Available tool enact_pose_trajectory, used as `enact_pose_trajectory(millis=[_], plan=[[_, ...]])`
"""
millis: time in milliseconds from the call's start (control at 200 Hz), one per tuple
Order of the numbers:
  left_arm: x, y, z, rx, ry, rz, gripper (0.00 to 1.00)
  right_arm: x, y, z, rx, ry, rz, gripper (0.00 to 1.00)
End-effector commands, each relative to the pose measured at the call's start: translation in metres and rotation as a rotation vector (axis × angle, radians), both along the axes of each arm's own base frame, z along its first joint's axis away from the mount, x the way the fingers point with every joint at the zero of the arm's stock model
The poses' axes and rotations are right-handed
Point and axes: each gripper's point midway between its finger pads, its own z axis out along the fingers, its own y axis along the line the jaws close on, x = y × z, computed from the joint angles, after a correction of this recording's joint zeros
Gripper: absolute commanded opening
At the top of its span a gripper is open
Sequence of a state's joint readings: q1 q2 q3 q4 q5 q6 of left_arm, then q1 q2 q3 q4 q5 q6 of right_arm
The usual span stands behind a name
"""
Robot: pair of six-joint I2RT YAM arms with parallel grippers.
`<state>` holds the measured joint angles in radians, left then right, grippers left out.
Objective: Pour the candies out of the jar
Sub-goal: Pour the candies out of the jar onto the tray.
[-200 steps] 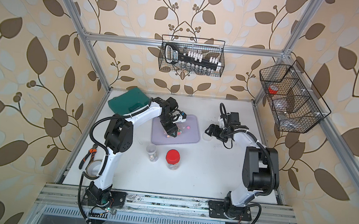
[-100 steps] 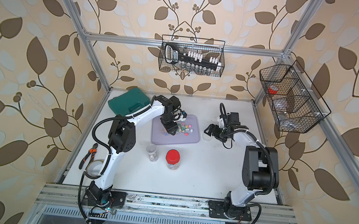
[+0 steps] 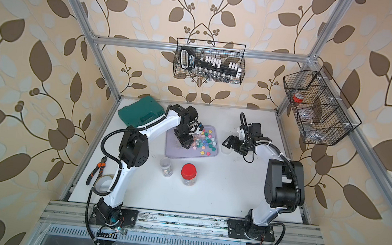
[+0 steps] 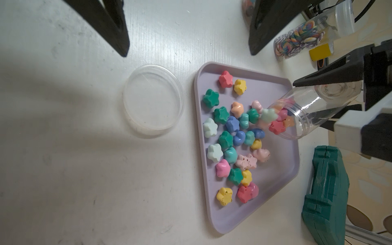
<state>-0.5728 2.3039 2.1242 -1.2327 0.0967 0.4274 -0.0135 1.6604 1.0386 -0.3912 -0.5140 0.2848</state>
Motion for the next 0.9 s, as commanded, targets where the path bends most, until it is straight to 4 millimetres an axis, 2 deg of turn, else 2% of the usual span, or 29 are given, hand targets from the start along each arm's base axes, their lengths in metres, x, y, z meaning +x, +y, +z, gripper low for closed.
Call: enact_pose_trajectory(millis=[0,465,895], plan=[[-0.003,0.003,0.011,0.053,-0.018,0.007,0.58,-0.005,0.002,-0.009,0.019,0.029,0.008,0.85],[-0.002,0.014,0.02,0.198,-0.096,0.044,0.58,-0.006,0.002,-0.008,0.014,0.028,0.009,0.85],[-0.002,0.044,0.04,0.406,-0.203,0.076,0.55,-0.006,-0.001,-0.006,-0.002,0.027,0.008,0.84]])
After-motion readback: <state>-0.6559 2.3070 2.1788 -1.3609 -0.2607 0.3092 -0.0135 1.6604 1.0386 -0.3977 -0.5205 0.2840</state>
